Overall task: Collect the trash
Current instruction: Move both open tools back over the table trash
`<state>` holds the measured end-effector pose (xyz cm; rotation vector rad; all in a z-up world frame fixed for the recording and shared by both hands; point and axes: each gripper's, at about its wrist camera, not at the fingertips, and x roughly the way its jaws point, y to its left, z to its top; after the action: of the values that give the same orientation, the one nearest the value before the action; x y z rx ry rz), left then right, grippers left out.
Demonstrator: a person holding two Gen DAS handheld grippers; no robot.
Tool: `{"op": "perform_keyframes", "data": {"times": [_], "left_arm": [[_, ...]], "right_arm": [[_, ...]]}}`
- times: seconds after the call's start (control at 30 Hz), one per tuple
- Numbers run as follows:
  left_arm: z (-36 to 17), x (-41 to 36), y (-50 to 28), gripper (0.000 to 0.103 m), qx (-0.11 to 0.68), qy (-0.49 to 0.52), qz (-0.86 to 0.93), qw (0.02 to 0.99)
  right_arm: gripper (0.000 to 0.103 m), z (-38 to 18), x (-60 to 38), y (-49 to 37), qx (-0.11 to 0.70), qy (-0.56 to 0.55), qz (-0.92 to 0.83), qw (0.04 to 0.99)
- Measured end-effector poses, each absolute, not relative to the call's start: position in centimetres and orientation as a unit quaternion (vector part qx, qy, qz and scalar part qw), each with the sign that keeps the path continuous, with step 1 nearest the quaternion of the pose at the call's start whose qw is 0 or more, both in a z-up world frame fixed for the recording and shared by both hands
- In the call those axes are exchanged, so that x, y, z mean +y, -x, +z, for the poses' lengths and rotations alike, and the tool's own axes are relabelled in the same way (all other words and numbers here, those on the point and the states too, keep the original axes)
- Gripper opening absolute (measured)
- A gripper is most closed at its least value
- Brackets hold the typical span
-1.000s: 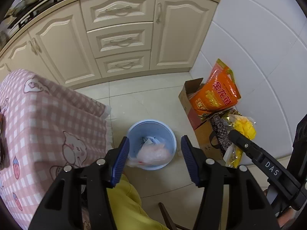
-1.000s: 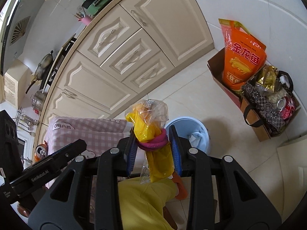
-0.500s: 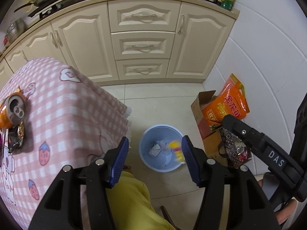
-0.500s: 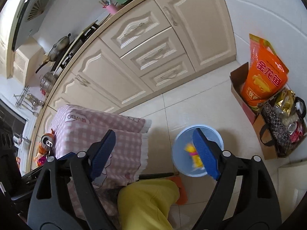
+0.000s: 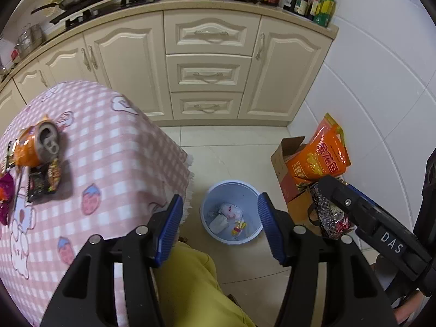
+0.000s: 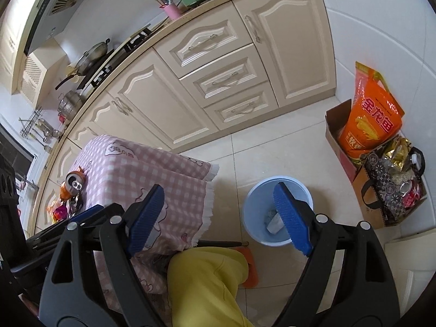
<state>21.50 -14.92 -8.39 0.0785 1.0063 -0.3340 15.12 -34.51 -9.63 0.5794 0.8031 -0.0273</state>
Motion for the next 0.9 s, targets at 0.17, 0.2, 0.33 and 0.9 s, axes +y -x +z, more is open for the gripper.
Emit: {"op": "perform_keyframes", "data": {"times": [0.17, 0.2, 0.33, 0.9], "left_arm": [[-7.0, -12.6, -20.1, 0.064, 0.464, -0.024, -0.148, 0.873], [-6.8, -12.3, -20.0, 0.064, 0.462, -0.022, -0.145, 0.875], [-5.7, -9.8, -19.0, 0.065, 0.45, -0.007, -0.127, 0.884], [-3.5, 4.8, -16.1, 0.07, 0.421, 0.08, -0.007, 0.903]], "right_arm": [[0.081, -8.2, -32.3, -14.6, 0.38, -0.261, 0.002, 0.887], [0.081, -8.1, -31.9, -14.5, 0.38, -0.259, 0.005, 0.888], [0.081, -7.1, -29.6, -14.5, 0.379, -0.245, 0.025, 0.892], [0.086, -4.8, -16.3, -17.5, 0.415, -0.151, 0.128, 0.888]]}}
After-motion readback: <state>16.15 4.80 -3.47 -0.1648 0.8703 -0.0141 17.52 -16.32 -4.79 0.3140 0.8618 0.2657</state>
